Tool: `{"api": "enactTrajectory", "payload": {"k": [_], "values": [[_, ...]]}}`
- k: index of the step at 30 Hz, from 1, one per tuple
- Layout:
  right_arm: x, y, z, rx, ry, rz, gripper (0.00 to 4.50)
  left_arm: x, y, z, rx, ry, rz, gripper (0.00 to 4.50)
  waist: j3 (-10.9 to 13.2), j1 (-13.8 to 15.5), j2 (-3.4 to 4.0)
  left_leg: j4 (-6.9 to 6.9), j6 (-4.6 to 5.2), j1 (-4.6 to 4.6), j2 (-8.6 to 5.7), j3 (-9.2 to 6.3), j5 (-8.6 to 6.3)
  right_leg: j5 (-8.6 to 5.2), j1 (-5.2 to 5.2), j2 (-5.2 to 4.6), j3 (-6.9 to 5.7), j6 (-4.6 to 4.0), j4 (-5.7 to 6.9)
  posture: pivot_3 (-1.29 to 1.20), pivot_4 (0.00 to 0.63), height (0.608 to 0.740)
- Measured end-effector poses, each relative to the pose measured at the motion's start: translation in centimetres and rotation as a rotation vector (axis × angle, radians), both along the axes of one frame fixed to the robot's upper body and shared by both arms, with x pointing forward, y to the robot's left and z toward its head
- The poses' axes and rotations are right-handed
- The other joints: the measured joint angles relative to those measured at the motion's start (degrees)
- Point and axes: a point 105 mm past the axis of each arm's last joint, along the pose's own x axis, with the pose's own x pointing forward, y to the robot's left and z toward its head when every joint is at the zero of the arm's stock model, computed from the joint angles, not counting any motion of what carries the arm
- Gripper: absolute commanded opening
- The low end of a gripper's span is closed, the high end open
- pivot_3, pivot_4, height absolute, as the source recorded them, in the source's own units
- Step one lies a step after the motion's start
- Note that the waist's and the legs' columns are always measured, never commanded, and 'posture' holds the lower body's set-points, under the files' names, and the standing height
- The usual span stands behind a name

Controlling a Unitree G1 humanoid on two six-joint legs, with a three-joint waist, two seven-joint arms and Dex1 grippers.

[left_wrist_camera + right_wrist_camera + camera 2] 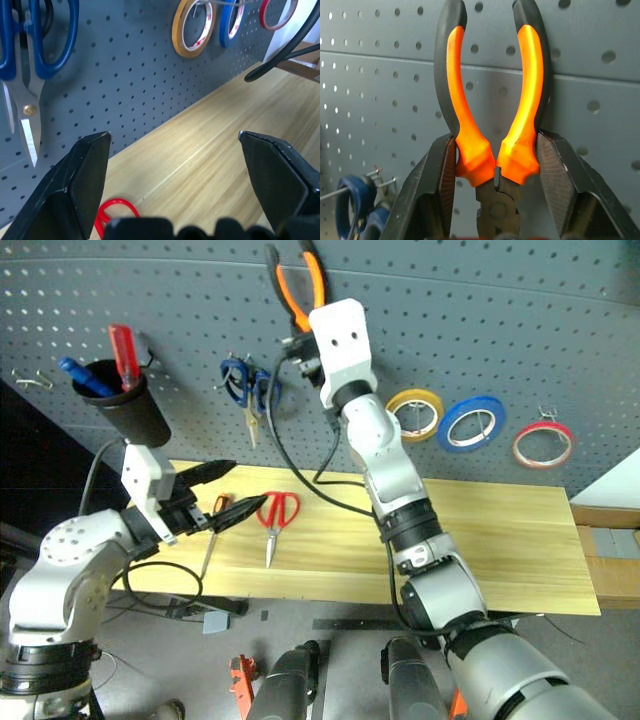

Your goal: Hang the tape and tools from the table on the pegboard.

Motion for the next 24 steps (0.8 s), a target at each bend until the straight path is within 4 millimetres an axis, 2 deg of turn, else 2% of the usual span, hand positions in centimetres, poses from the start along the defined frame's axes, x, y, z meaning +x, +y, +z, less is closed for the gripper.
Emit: {"api": "enactTrajectory", "payload": {"k": [12,15,19,24], "values": [[0.8,-1.0,-0.6,-0.031,-0.048,-0.059,1.86,0.5,-1.4,0.0,-0.004,-0.002,-0.043,4.39,-0.01,0.13,-0.01,0.02,-0.02,0.0,0.0,-0.01,0.01,0.01,0.0,0.0,-0.02,-0.01,0.03,0.06,0.218,0.74],[1.0,-1.3,-1.6,-0.046,-0.032,-0.076,1.86,0.5,-1.6,-0.1,-0.002,-0.005,-0.051,4.39,-0.02,0.14,-0.01,0.02,-0.02,0.0,0.0,-0.01,0.02,0.01,0.01,0.01,-0.02,-0.02,0.03,0.05,0.217,0.74],[1.4,-2.1,-4.0,-0.064,0.026,-0.106,1.86,0.5,-1.6,-0.1,-0.001,-0.006,-0.051,4.39,-0.02,0.13,0.0,0.01,-0.02,0.0,0.01,0.0,0.02,0.01,0.0,0.01,-0.01,-0.02,0.02,0.05,0.218,0.74],[1.5,-2.4,-5.3,-0.081,0.064,-0.131,1.85,0.7,-1.6,-0.5,0.002,0.005,-0.048,4.39,-0.02,0.11,0.0,0.01,-0.02,0.0,0.01,0.0,0.02,0.01,0.0,0.02,-0.01,-0.02,0.02,0.04,0.221,0.74]]}}
